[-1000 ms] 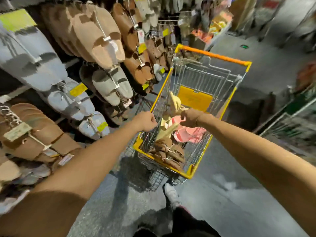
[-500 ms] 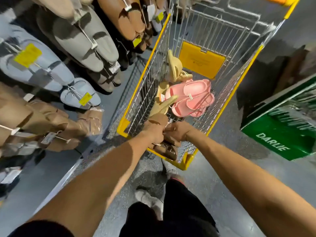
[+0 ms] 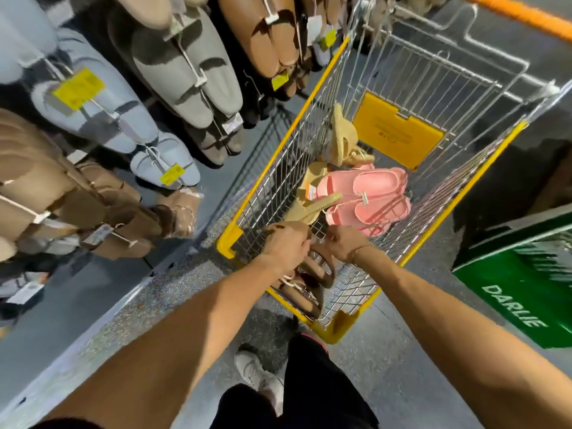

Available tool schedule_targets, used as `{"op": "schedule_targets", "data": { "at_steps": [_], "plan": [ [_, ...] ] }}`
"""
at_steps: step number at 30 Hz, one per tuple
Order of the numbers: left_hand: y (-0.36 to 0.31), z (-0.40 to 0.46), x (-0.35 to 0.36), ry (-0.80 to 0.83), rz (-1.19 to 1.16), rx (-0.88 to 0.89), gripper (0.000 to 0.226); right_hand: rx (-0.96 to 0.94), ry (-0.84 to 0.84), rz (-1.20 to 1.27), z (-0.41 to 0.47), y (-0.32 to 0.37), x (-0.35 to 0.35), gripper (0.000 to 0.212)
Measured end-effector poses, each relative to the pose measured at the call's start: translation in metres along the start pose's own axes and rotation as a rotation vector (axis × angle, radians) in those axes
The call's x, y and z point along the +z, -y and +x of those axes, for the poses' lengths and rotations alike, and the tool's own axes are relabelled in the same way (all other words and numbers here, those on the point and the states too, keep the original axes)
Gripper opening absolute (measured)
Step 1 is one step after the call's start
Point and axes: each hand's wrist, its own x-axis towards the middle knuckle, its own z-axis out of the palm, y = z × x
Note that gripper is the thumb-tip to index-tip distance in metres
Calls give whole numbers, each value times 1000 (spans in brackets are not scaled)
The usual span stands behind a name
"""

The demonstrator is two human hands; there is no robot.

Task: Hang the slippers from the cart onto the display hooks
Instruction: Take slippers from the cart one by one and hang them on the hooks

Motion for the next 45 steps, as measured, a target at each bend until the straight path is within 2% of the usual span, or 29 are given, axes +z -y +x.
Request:
{"op": "schedule_targets", "data": {
  "at_steps": [2, 5, 7, 9, 13, 16, 19, 22, 25, 28, 30, 32, 34, 36, 38, 41, 43, 45],
  "plan": [
    [6, -4, -26, -112, -97, 30, 19, -38, 92, -13, 7, 13, -25, 58],
    [29, -12, -70, -255, -247, 58, 10, -212, 240, 3, 26, 36, -66, 102],
    [48, -22, -95, -304, -254, 145, 11, -341, 330, 70, 37, 51, -89, 123],
    [63, -38, -120, -319, -287, 198, 10, -424, 309, 133, 44, 66, -107, 133],
    [88, -75, -174, -515, -381, 202, 5, -563, 211, 256, 41, 121, -122, 116],
    [107, -107, -202, -706, -455, 214, 10, -632, 94, 315, 26, 179, -111, 116],
    [142, -144, -228, -804, -388, 191, 14, -729, -54, 376, 7, 239, -94, 109],
    [175, -189, -257, -871, -391, 134, 21, -821, -174, 433, -19, 298, -75, 91],
    [203, -238, -282, -965, -260, 66, 30, -905, -236, 521, -49, 354, -55, 83],
    [227, -288, -305, -1172, -62, -65, 33, -985, -253, 617, -76, 403, -36, 69],
    [246, -316, -311, -1320, -38, -199, 34, -1002, -258, 683, -89, 433, -24, 66],
    [268, -337, -307, -1448, -202, -328, 41, -1014, -249, 728, -95, 462, -16, 67],
    [291, -354, -292, -1533, -547, -405, 58, -1003, -222, 772, -98, 489, -10, 68],
    [310, -369, -274, -1501, -872, -443, 76, -1010, -209, 778, -105, 515, -5, 66],
    [328, -376, -257, -1418, -1089, -465, 81, -1016, -213, 761, -109, 538, 0, 62],
    [357, -373, -245, -1408, -1284, -403, 74, -1039, -216, 707, -110, 568, 8, 56],
    [373, -368, -242, -1426, -1332, -408, 83, -1044, -234, 644, -104, 583, 14, 53],
    [390, -361, -245, -1455, -1287, -485, 95, -1033, -241, 632, -92, 596, 20, 55]
  ]
}}
